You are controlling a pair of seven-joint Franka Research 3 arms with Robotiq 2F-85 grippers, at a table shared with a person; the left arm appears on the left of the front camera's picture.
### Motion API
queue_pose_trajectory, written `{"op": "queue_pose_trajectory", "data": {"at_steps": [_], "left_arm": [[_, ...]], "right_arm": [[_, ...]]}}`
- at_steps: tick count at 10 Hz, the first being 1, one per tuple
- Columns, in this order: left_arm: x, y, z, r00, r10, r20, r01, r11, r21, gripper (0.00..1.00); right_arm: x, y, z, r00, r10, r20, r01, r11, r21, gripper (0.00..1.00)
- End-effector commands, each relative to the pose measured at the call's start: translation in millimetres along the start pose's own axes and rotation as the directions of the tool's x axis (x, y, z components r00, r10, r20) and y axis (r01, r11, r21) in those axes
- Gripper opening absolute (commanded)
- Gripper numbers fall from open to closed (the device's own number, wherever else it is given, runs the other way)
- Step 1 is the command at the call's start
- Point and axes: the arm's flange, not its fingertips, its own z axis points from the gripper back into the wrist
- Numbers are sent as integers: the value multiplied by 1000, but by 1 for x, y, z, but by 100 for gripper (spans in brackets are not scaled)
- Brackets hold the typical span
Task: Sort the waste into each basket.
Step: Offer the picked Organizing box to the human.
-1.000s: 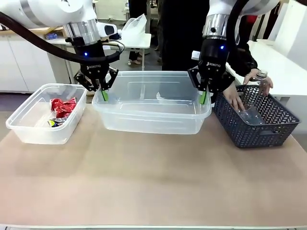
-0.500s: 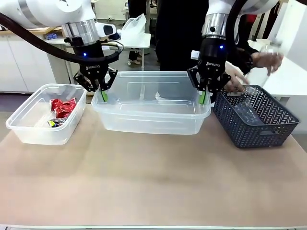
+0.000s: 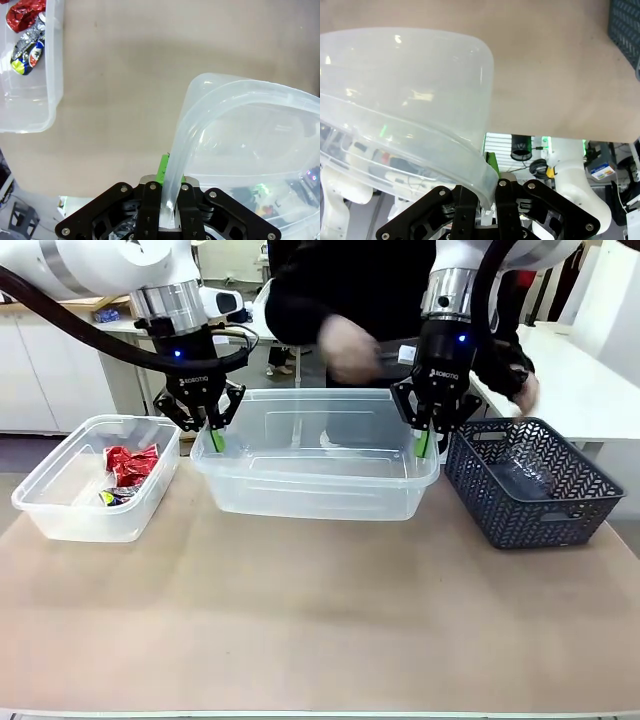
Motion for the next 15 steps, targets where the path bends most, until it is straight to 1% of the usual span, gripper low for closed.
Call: {"op": "queue_pose_trajectory", "data": {"at_steps": [1, 15], "left_arm": [[-1, 3, -1, 1000, 8, 21, -8, 1000, 0, 4], [-1, 3, -1, 1000, 8, 21, -8, 1000, 0, 4]], "right_arm": [[-5, 5, 2, 1000, 15, 8, -15, 1000, 10, 5], [-5, 5, 2, 1000, 15, 8, -15, 1000, 10, 5]]}}
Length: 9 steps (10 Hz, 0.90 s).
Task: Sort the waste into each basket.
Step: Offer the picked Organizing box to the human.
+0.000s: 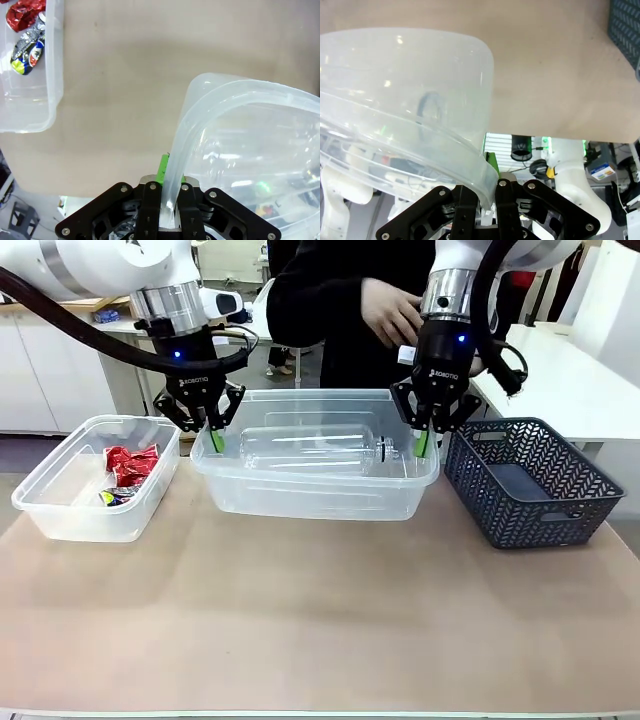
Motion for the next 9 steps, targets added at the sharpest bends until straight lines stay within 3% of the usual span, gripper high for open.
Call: {"op": "queue_pose_trajectory", "data": {"at_steps": [1, 9], "left_arm": [[-1, 2, -1, 1000, 8, 22, -8, 1000, -1, 4], [-1, 2, -1, 1000, 8, 22, -8, 1000, -1, 4]], "right_arm": [[-5, 5, 2, 1000, 15, 6, -15, 1000, 10, 5], [-5, 5, 2, 1000, 15, 6, -15, 1000, 10, 5]]}}
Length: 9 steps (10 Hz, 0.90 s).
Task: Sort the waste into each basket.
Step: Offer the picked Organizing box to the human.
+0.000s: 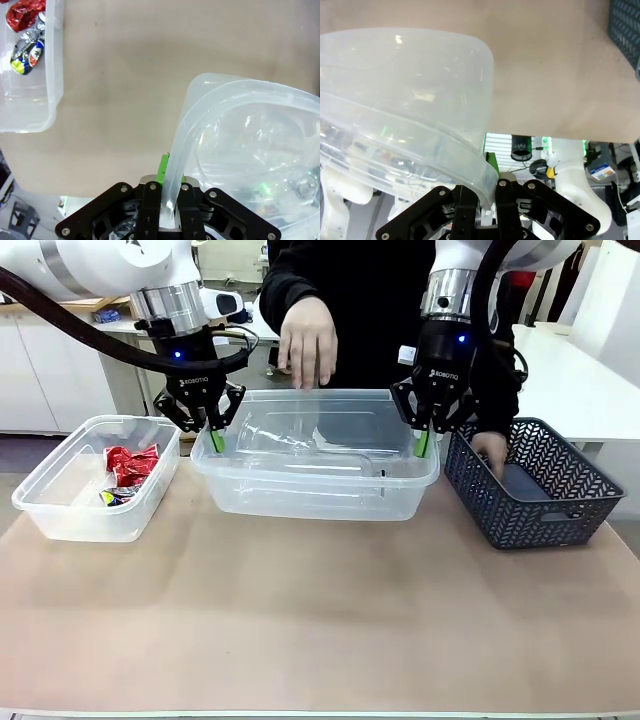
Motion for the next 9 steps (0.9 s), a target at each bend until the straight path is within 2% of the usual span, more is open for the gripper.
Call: {"op": "queue_pose_trajectory", "data": {"at_steps": [1, 9], "left_arm": [[-1, 2, -1, 1000, 8, 22, -8, 1000, -1, 4], [-1, 2, -1, 1000, 8, 22, -8, 1000, -1, 4]], "right_arm": [[-5, 5, 2, 1000, 15, 6, -15, 1000, 10, 5], [-5, 5, 2, 1000, 15, 6, -15, 1000, 10, 5]]}}
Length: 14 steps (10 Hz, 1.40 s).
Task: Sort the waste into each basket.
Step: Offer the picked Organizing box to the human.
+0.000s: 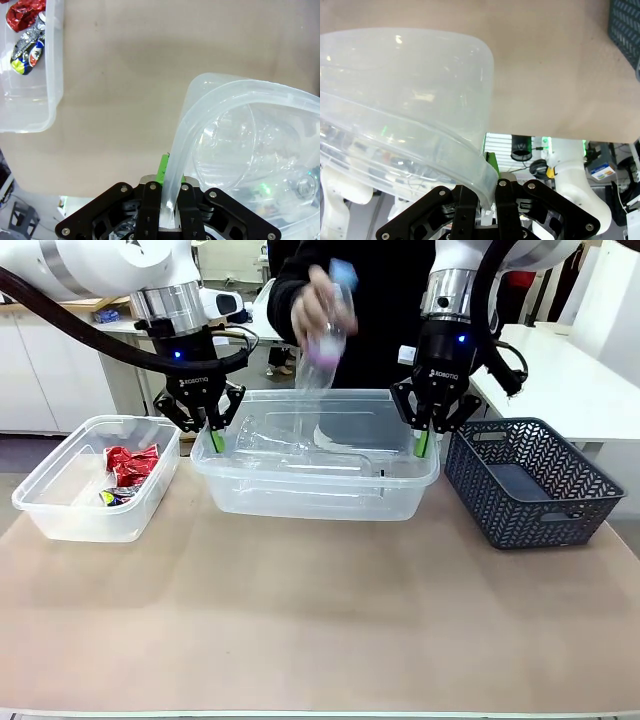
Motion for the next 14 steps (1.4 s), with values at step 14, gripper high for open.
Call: {"op": "queue_pose_trajectory", "data": {"at_steps": [14], "left_arm": [[-1, 2, -1, 1000, 8, 22, -8, 1000, -1, 4]], "right_arm": [[-5, 5, 2, 1000, 15, 6, -15, 1000, 10, 5]]}}
